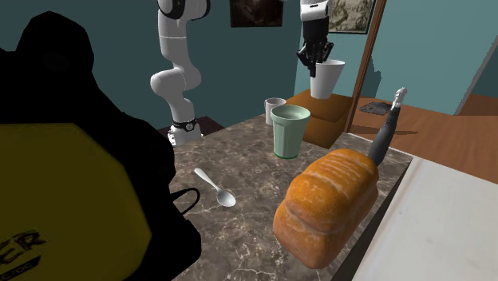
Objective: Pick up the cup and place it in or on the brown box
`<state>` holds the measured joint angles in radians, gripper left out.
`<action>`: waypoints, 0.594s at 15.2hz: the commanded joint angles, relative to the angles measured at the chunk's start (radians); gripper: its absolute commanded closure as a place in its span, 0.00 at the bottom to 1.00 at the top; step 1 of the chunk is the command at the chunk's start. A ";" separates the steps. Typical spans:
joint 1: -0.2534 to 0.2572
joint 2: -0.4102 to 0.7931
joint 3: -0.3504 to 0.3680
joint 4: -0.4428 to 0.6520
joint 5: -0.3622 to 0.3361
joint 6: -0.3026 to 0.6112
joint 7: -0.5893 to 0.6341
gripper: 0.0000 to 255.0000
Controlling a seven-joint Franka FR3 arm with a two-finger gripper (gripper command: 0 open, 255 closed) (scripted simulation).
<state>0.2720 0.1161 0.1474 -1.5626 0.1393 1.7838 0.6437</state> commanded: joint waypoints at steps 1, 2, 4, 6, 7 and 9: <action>0.000 -0.001 0.000 -0.006 0.000 0.006 0.000 1.00; 0.000 -0.001 0.000 -0.006 0.000 0.006 0.000 1.00; 0.000 -0.001 0.000 -0.006 0.000 0.006 0.000 1.00; 0.000 -0.001 0.000 -0.006 0.000 0.006 0.000 1.00; 0.000 -0.001 0.000 -0.006 0.000 0.006 0.000 1.00; 0.000 -0.001 0.000 -0.006 0.000 0.006 0.000 0.00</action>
<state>0.2723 0.1151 0.1476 -1.5686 0.1395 1.7896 0.6434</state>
